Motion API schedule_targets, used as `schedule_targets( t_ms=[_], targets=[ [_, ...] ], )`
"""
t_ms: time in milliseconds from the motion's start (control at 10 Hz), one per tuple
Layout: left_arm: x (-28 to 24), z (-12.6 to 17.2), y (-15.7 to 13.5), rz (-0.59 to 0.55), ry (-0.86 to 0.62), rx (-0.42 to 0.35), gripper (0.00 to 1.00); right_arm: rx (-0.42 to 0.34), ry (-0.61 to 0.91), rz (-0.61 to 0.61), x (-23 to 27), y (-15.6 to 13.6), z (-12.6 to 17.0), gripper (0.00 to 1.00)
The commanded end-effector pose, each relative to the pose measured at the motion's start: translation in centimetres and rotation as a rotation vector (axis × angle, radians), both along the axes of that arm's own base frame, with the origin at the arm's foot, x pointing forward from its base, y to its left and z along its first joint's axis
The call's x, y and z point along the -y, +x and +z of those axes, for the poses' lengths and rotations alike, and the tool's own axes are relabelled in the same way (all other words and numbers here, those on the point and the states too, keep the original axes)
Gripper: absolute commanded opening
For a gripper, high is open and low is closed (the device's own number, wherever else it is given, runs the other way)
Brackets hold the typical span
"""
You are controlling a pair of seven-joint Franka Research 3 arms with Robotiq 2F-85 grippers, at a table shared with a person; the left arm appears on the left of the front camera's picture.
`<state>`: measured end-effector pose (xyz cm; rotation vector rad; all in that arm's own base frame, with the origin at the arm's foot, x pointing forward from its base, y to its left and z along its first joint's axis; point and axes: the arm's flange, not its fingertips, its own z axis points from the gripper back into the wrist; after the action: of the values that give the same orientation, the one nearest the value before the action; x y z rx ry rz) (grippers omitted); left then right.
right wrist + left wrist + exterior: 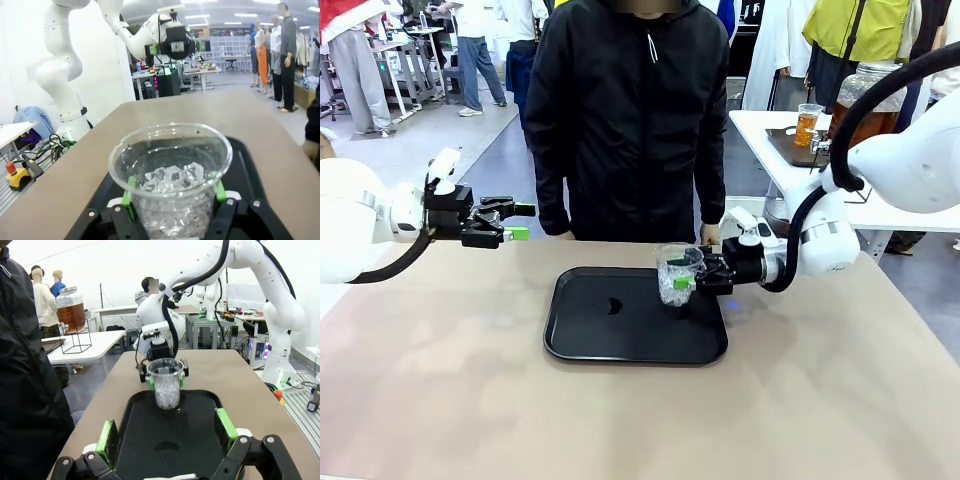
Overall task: Pour the drink into the iced cup.
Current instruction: Pick up the iced cup indicated by the human and present it to them, then open the gripper to release the iced cup you were holding.
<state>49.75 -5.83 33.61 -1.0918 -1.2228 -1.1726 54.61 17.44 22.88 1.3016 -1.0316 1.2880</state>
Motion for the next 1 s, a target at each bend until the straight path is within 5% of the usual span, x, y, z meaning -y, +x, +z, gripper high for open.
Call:
schedule_targets(
  t_ms=[0, 500, 900],
  targets=[
    [0.2, 0.2, -0.1, 0.004, -0.006, 0.003, 1.0, 0.002, 0.023, -0.038, 0.3, 0.3, 5.1, 0.7],
    [0.2, 0.2, -0.1, 0.004, -0.006, 0.003, 1.0, -0.017, 0.007, -0.057, 0.4, 3.0, 13.6, 0.7],
    [0.2, 0.2, -0.1, 0.004, -0.006, 0.003, 1.0, 0.008, -0.003, -0.044, 0.9, 2.3, 12.9, 0.7]
  ],
)
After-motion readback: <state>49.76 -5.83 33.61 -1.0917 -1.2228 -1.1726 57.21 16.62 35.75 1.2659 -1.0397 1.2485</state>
